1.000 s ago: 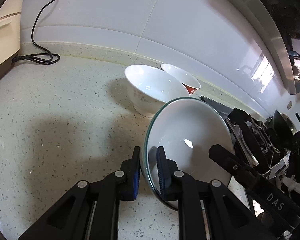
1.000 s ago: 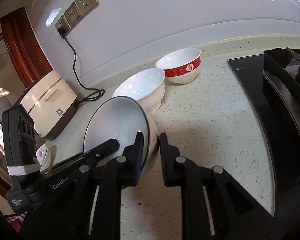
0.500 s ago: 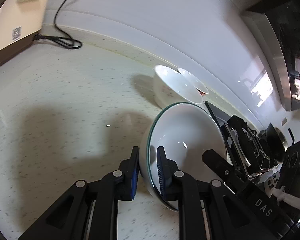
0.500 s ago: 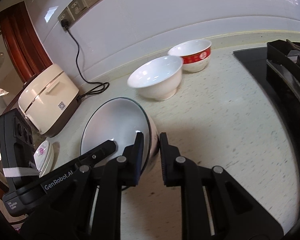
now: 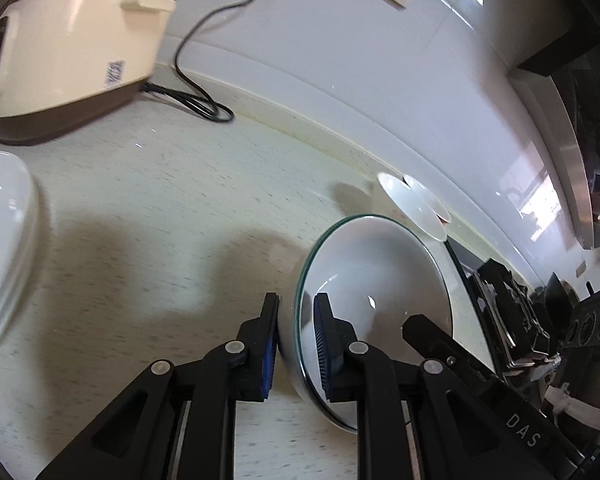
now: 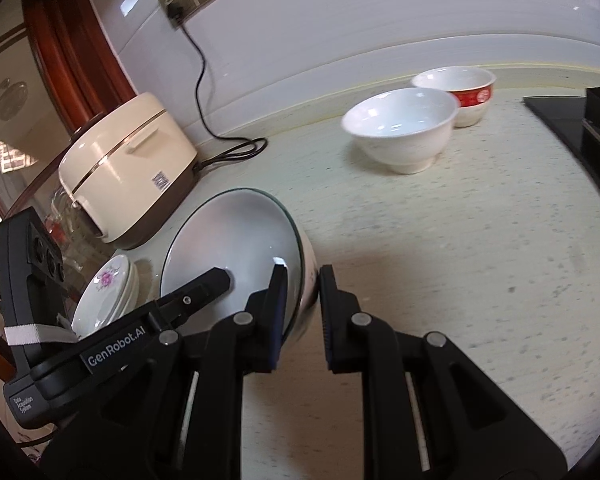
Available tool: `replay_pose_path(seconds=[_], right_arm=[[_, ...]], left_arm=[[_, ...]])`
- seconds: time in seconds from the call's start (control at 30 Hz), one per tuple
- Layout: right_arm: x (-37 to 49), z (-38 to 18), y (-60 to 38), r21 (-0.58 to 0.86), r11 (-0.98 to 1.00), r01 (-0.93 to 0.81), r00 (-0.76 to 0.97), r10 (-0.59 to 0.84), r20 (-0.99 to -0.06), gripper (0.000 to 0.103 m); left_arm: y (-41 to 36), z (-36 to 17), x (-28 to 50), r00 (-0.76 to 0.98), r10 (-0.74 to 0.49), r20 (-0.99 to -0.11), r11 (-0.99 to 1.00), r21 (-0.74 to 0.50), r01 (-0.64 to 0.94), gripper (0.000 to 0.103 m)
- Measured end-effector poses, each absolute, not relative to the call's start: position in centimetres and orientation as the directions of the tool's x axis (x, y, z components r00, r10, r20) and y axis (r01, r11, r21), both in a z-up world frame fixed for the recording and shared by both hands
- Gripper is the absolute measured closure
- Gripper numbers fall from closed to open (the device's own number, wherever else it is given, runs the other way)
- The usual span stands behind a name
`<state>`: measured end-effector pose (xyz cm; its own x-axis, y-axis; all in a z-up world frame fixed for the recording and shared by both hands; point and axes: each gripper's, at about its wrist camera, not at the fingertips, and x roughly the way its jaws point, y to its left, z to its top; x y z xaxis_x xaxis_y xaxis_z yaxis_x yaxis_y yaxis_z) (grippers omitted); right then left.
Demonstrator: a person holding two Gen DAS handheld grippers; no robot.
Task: Organize plates and bowls
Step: 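Carry the bowl with both grippers toward the plate stack by the rice cooker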
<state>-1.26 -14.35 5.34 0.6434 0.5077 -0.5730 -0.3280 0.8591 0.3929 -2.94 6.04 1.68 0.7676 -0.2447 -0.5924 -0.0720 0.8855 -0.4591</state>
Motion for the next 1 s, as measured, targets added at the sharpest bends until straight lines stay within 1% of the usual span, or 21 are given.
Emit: replay_pose_path(seconds=[0.13,0.5,0.7,0.77,1.0], right_arm=[[-1.3,5.3,-13.0,0.395,0.848,-0.353,0.627,0.528,-0.573,0.084],[-1.5,5.1,-10.0,0.396,0.829,-0.396,0.591,0.56,-0.581,0.084],[-1.4,4.8,-8.3,0.39,0.818,-0.423,0.565,0.575,-0.592,0.084],[-1.4,4.7,-7.9,0.392,0.813,-0.431,0.559,0.582,-0.591,0.084],[-1.2,4.6,-7.6,0.393,0.819,-0.418,0.565,0.573,-0.594,0.084]], left_arm=[[7.8,1.7,-3.8,0.782,-0.226,-0.58,0.88,-0.467,-0.092,0.085],[10.0,1.7,-4.7,0.795,-0.17,-0.582,0.875,-0.461,-0.15,0.085],[11.2,1.7,-5.1,0.799,-0.136,-0.586,0.864,-0.465,-0.194,0.079],[11.4,1.6,-5.0,0.792,-0.135,-0.595,0.864,-0.463,-0.2,0.074],[11.3,1.5,-4.8,0.786,-0.132,-0.604,0.864,-0.459,-0.208,0.074]])
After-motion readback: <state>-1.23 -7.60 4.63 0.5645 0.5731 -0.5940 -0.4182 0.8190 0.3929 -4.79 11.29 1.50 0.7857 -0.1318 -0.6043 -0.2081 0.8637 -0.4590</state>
